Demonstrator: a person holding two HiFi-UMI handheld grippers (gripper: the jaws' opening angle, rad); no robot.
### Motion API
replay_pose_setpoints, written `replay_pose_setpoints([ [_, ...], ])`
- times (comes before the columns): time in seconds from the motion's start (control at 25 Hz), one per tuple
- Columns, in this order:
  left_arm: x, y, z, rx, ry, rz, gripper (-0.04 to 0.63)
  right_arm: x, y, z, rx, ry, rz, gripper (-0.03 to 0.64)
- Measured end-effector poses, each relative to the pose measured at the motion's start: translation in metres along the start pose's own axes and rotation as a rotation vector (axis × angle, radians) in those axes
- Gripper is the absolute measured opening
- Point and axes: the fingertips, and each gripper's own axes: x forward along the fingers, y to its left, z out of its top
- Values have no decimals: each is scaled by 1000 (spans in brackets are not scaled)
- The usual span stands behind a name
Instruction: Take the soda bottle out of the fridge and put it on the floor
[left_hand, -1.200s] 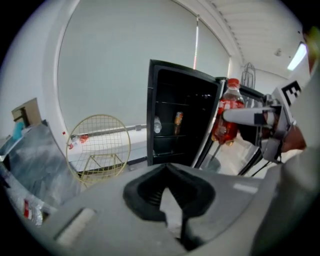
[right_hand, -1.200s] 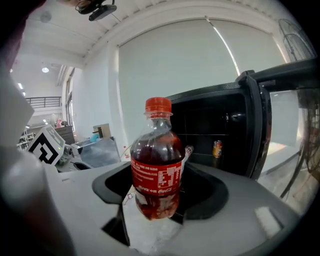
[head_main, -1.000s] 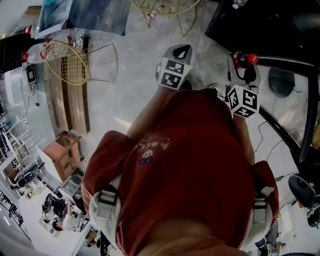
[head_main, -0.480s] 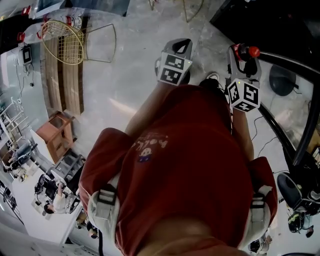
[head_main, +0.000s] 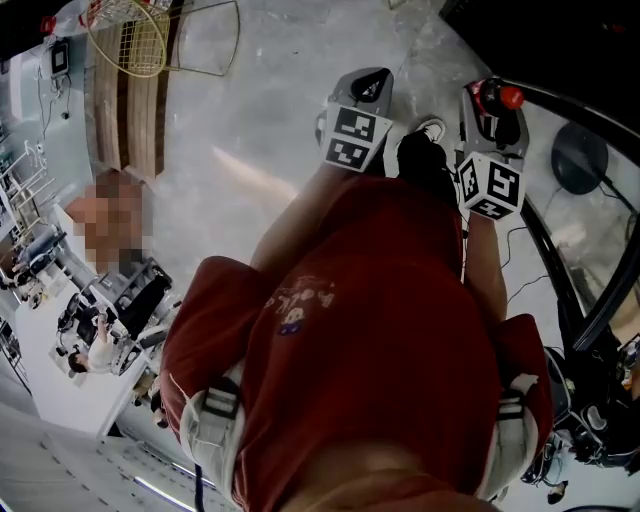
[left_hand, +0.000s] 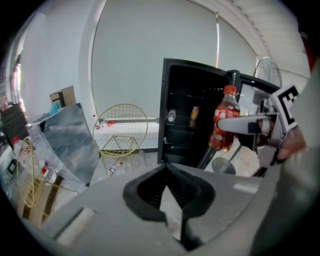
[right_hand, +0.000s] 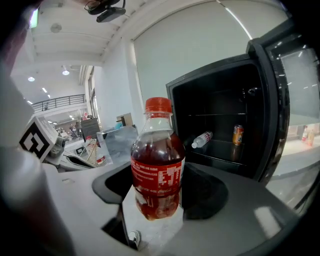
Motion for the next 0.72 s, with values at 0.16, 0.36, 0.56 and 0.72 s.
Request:
replay_pose_setpoints([
  [0.16, -10, 5, -24, -27, -6, 45, 0, 9, 7, -22, -4, 13, 12, 302],
  [0.36, -3, 15, -66, -47, 48, 5, 0, 15, 23, -59, -2, 83, 11, 304],
  [0.56, 37, 40, -114, -56, 110, -42, 0, 43, 35, -113, 18, 153, 9, 302],
  [0.72, 64, 56, -166, -67, 134, -71, 0, 65, 48, -171, 39, 192, 23, 302],
])
